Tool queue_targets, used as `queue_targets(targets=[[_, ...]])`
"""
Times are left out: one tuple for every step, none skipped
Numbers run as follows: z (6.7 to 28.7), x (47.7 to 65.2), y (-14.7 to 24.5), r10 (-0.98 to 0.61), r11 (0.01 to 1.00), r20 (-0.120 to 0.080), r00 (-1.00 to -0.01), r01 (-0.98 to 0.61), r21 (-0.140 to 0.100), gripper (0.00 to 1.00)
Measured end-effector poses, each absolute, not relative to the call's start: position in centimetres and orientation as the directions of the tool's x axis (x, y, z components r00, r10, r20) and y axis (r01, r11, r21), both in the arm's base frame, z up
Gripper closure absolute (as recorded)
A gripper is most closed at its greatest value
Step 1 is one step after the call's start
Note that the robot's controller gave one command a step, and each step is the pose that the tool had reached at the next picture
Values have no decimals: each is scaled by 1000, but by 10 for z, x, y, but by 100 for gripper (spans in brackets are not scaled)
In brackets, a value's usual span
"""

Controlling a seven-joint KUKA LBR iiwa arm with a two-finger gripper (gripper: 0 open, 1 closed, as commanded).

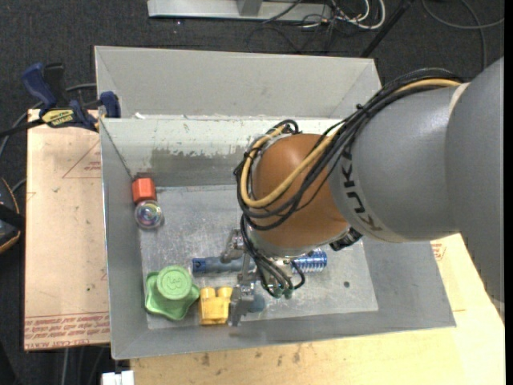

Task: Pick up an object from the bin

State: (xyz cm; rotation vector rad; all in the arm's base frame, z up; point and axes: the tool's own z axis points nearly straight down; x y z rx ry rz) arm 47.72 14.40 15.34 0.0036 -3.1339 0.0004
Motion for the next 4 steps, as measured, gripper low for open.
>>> queue_targets(targets=[[84,485,230,-50,999,-22,-999,-50,10,0],[100,487,232,40,999,-2,-999,40,2,0],[119,499,231,164,986,-2,-986,164,2,0],[99,498,231,251,968,-3,-968,251,4,0]])
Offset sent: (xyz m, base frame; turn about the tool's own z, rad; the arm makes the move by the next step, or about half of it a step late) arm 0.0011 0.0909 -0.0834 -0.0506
